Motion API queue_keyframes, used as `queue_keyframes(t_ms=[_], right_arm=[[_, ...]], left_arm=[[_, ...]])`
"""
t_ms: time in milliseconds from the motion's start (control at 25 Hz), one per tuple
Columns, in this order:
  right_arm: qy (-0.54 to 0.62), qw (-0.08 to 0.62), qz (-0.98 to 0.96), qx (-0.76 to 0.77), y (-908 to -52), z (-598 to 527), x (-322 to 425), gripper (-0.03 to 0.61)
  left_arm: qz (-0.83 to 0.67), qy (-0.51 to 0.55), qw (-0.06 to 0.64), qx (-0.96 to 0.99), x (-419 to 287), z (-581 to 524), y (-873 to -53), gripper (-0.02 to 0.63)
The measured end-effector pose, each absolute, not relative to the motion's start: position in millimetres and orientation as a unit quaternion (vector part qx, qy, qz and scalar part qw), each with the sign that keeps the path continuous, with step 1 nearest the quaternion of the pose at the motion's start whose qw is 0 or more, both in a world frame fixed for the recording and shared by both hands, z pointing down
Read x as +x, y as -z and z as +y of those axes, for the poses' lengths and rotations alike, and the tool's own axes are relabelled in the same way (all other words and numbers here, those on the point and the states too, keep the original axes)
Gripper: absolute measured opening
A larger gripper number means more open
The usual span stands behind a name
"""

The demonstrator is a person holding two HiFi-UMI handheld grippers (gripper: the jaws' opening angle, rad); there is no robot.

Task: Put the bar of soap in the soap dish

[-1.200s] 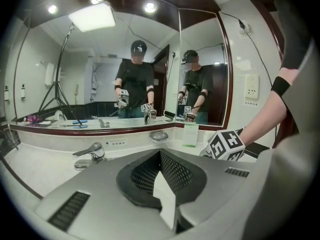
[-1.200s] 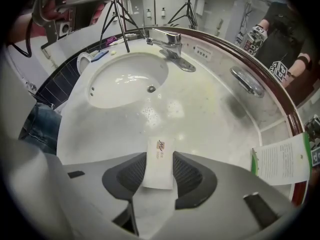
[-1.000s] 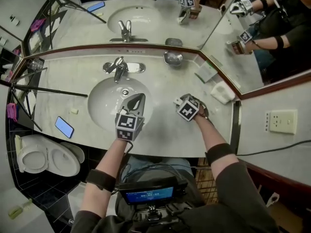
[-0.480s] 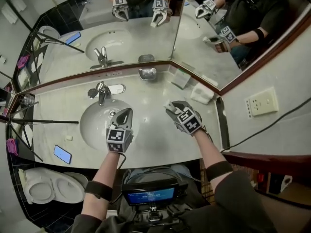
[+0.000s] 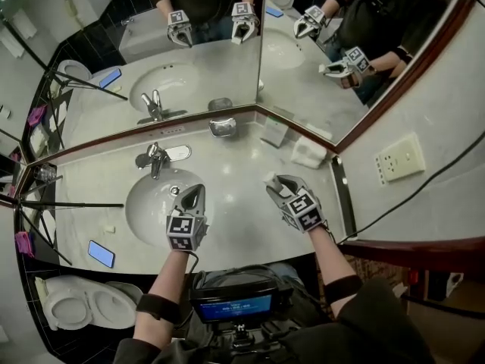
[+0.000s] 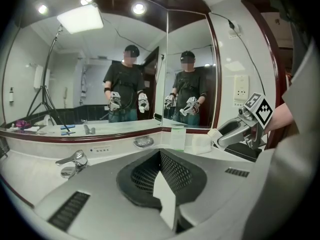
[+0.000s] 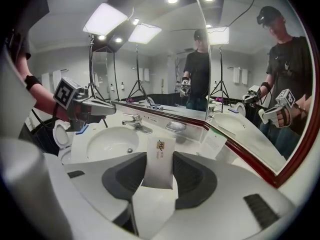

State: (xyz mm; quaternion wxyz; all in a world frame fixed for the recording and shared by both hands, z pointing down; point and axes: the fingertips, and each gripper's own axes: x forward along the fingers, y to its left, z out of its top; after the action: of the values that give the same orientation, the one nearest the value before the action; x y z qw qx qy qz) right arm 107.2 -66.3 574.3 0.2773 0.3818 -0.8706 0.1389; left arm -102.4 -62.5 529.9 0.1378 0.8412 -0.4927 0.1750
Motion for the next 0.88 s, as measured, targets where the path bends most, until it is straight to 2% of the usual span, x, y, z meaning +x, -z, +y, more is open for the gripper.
queue_keyframes(t_ms=[280,880], right_arm=[[-0.075,0.334,-0.877,0.338,-566.1,-99.0,75.6,0.178],[0.040,0.444,-0.858,0.255,-617.0,-253.8,-24.4,0.178]], left_arm=[[-0.496,-0.174,0.139,0.840,-94.6,-80.7,-535.0,0.000],[-0.504,-0.182,0.153,0.831,-88.0,-181.2,-585.3,0.001]])
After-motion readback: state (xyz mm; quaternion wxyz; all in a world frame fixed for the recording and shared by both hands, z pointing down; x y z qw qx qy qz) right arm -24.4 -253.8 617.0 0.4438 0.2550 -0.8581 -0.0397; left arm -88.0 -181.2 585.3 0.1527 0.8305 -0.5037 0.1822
